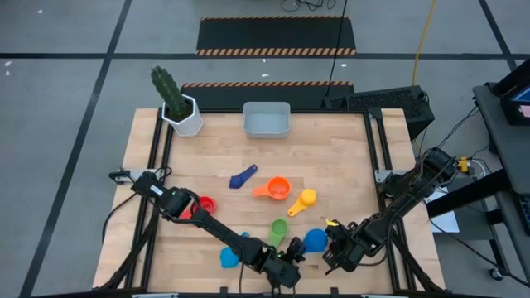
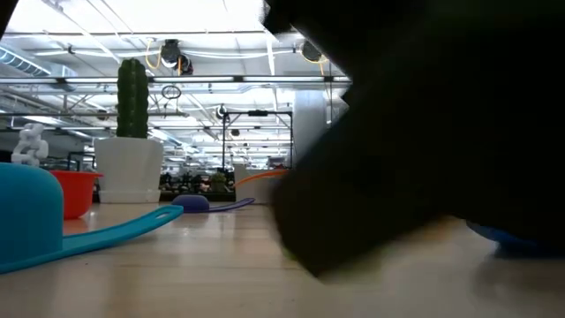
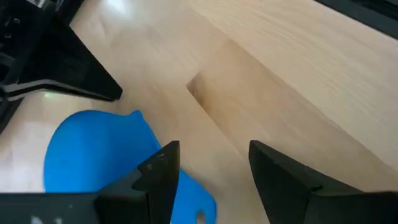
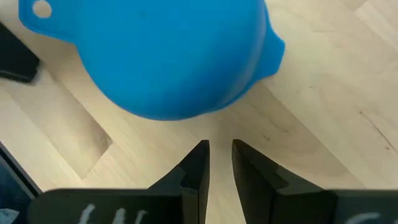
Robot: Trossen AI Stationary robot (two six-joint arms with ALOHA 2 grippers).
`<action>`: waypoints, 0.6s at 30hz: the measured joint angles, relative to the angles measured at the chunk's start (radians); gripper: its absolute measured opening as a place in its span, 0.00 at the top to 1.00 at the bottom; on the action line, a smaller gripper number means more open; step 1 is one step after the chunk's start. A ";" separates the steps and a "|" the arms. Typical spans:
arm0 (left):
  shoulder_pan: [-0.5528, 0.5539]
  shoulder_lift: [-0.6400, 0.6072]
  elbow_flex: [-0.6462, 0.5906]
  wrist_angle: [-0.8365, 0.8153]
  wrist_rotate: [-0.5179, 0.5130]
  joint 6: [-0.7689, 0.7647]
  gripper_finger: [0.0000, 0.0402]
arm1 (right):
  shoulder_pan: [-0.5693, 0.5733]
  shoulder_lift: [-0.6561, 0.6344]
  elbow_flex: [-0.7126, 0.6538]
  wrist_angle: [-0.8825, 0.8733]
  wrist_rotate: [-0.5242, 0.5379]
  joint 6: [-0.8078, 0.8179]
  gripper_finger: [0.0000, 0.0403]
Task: Nest measuring cups in basket
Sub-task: Stack the blue measuring cup on top of the orange measuring cup
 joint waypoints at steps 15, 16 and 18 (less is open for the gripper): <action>0.014 -0.015 -0.001 -0.139 -0.116 0.041 0.52 | 0.000 -0.001 0.000 -0.002 0.000 -0.004 0.85; 0.015 -0.015 -0.001 -0.140 -0.116 0.051 0.53 | 0.000 -0.001 0.000 -0.002 0.000 -0.004 0.85; 0.017 -0.015 -0.001 -0.140 -0.116 0.072 0.56 | 0.000 -0.001 0.000 -0.002 0.000 -0.003 0.85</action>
